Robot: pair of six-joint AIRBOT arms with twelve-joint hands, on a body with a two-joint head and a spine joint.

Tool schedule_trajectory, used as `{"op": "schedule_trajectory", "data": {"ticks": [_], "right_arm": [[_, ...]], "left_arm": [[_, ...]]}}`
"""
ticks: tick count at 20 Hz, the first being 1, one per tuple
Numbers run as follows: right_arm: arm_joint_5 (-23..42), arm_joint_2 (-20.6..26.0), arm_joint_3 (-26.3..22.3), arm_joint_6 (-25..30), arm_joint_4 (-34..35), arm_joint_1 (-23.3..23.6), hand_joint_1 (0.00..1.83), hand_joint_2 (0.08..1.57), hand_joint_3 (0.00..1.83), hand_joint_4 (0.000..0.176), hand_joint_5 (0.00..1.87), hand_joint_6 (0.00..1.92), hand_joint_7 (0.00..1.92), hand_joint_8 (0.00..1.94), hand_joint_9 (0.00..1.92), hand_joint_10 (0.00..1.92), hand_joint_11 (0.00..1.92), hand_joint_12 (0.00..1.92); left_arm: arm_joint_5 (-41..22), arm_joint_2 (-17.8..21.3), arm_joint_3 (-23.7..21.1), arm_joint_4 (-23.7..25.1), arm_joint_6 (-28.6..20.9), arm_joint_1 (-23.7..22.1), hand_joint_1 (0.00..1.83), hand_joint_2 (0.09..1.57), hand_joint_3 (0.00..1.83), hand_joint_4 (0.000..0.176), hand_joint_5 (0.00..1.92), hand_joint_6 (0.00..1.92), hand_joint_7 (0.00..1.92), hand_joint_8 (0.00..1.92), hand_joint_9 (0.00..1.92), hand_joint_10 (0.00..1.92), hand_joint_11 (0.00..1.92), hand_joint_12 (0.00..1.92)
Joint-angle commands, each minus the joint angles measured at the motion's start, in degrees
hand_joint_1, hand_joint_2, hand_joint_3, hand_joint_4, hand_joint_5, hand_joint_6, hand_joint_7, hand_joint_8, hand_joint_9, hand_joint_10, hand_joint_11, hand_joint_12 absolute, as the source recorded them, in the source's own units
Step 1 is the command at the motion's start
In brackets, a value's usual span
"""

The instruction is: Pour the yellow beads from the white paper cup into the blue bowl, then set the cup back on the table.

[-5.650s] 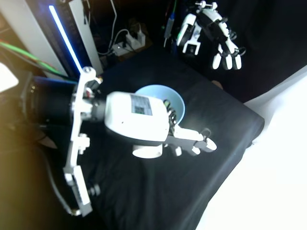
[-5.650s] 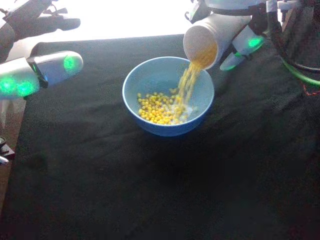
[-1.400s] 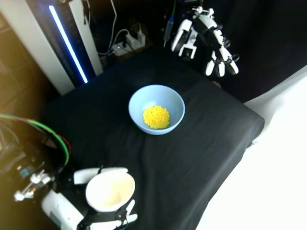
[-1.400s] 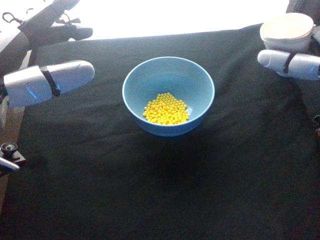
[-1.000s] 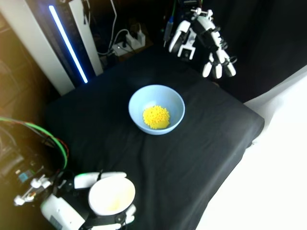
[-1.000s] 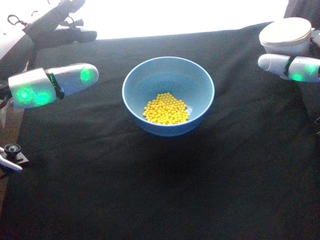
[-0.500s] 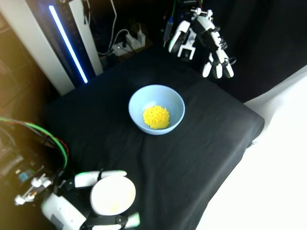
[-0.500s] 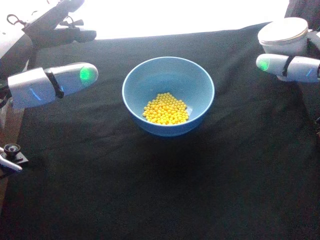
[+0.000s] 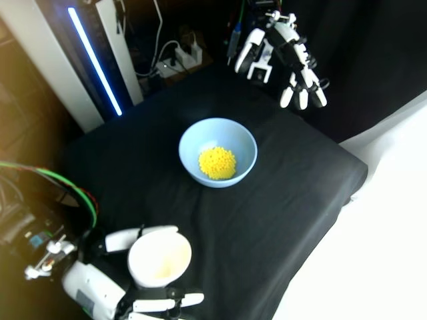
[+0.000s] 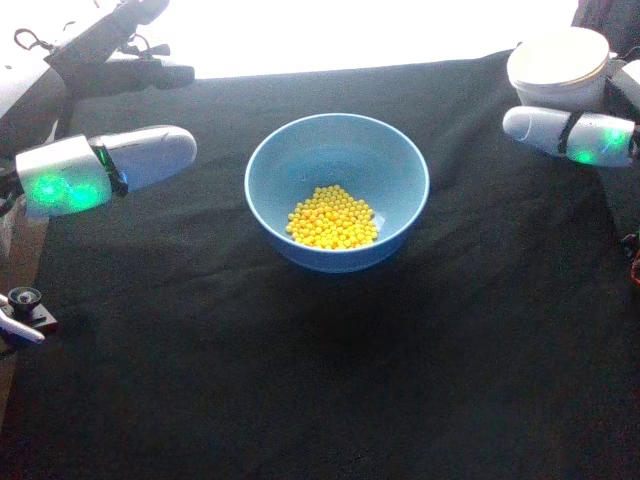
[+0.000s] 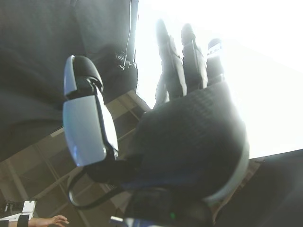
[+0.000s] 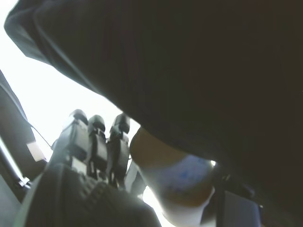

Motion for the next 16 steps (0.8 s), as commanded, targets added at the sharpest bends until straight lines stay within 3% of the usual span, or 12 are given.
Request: {"op": "schedule_trajectory", "data": {"ticks": [1,3,8,12,16], "right_arm": [[7.64,0.91,0.14,0.88,0.79,0.52,0.57,0.99,0.01,0.176,0.27,0.00,0.14,0.00,0.00,0.00,0.00,0.00],[7.85,1.26,-0.10,0.88,0.77,0.52,0.53,0.95,0.00,0.176,0.19,0.00,0.12,0.00,0.00,0.00,0.00,0.00],[7.83,2.44,-0.69,0.88,0.73,0.49,0.59,0.99,0.01,0.176,0.06,0.00,0.02,0.00,0.00,0.00,0.00,0.00],[7.78,2.39,-0.70,0.87,0.66,0.38,0.61,1.03,0.02,0.176,0.02,0.00,0.01,0.00,0.00,0.00,0.00,0.00],[7.80,1.34,-0.23,0.87,-0.41,0.40,0.56,0.94,0.00,0.176,0.00,0.00,0.00,0.00,0.00,0.00,0.00,0.00]], "left_arm": [[-6.77,-0.20,0.33,-0.50,-0.73,-0.73,0.64,1.02,0.00,0.039,0.12,0.00,0.67,0.00,0.36,0.00,0.03,0.03],[-6.74,-0.21,0.33,-0.50,-0.73,-0.73,0.65,1.02,0.00,0.054,0.12,0.00,0.66,0.00,0.35,0.00,0.03,0.04],[-6.75,-0.20,0.33,-0.44,-0.76,-0.72,0.68,1.01,0.00,0.048,0.12,0.00,0.67,0.00,0.37,0.01,0.02,0.04],[-6.73,-0.21,0.33,-0.37,-0.83,-0.74,0.67,0.98,0.00,0.062,0.11,0.00,0.66,0.00,0.33,0.00,0.00,0.00],[-6.56,-0.41,0.48,-0.15,-0.87,-0.80,0.66,0.98,0.00,0.071,0.09,0.00,0.65,0.00,0.31,0.00,0.00,0.00]]}}
